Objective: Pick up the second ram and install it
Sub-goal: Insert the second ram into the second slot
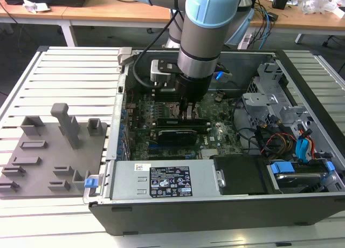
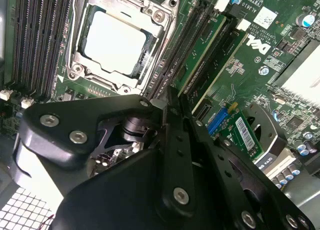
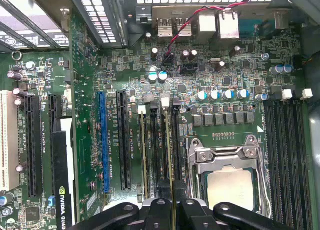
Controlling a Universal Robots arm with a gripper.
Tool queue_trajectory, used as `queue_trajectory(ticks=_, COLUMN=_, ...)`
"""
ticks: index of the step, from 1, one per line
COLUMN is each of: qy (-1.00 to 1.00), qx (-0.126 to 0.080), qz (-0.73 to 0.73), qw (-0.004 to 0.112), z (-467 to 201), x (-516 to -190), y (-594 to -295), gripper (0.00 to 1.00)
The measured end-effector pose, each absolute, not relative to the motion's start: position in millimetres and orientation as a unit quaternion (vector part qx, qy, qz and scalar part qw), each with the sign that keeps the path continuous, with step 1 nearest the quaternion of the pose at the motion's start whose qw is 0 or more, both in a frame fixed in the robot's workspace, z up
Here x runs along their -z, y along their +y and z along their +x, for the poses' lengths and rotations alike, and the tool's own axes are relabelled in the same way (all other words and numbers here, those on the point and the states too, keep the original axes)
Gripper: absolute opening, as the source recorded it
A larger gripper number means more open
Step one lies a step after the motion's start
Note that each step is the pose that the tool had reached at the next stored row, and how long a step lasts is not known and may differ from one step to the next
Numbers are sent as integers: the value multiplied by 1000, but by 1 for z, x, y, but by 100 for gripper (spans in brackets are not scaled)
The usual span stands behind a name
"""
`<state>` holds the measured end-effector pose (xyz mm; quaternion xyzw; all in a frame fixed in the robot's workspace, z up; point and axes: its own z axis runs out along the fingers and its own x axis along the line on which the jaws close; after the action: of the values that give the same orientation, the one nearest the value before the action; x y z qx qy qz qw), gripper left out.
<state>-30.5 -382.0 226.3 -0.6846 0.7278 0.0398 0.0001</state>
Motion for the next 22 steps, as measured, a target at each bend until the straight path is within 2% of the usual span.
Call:
queue_trajectory(ticks=8, qy=726, qx=-41, qz=-687, qw=1, z=-30, x=-224, y=-382, gripper=13)
queue_trajectory(ticks=9, qy=725, qx=-41, qz=-687, qw=2, z=-30, x=-224, y=-382, gripper=15)
queue_trajectory(ticks=10, qy=726, qx=-42, qz=-687, qw=2, z=-30, x=-224, y=-382, gripper=21)
queue_trajectory(ticks=11, qy=726, qx=-42, qz=-687, qw=2, z=-31, x=-226, y=-382, gripper=21)
queue_trajectory(ticks=15, qy=726, qx=-40, qz=-687, qw=0, z=-31, x=-257, y=-378, gripper=21)
queue_trajectory(ticks=16, qy=726, qx=-38, qz=-687, qw=-1, z=-30, x=-265, y=-377, gripper=13)
queue_trajectory(ticks=17, qy=726, qx=-38, qz=-687, qw=-2, z=-30, x=-267, y=-377, gripper=11)
queue_trajectory(ticks=22, qy=726, qx=-38, qz=-687, qw=-2, z=-30, x=-267, y=-377, gripper=11)
